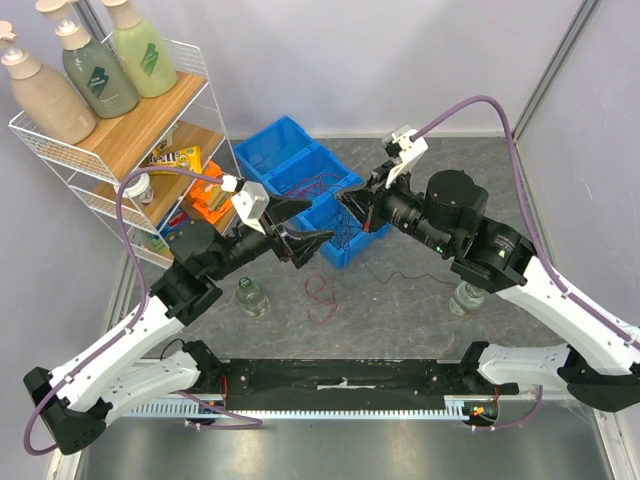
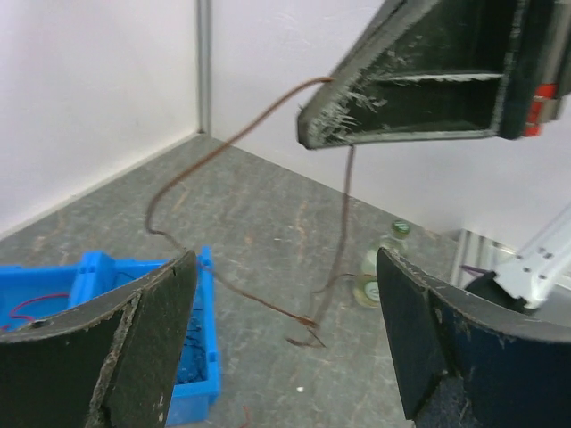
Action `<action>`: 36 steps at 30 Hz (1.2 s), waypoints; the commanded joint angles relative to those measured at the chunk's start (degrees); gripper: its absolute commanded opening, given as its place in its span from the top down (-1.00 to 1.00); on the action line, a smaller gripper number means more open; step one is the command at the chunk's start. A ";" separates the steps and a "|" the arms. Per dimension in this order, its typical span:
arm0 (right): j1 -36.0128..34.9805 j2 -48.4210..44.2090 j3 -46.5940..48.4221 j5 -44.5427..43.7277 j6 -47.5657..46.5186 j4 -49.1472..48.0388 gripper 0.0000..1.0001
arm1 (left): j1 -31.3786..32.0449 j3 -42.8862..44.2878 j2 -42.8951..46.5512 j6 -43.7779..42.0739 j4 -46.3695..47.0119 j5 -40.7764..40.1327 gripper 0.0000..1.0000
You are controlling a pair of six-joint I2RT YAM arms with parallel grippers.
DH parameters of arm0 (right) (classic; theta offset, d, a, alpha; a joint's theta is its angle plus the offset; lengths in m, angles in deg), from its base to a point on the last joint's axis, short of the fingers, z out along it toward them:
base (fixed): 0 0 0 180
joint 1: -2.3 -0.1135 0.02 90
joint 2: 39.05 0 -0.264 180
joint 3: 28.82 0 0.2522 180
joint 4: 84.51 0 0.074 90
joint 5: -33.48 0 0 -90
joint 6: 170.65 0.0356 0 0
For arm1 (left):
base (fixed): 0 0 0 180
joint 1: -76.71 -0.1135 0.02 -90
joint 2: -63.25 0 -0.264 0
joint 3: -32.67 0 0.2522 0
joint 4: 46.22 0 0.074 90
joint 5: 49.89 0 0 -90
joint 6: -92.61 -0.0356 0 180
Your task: Untangle the cables
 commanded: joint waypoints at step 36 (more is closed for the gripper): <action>0.10 2.25 2.98 11.15 3.23 -0.78 1.00 | 0.40 -1.89 3.08 -15.00 4.18 5.67 -0.79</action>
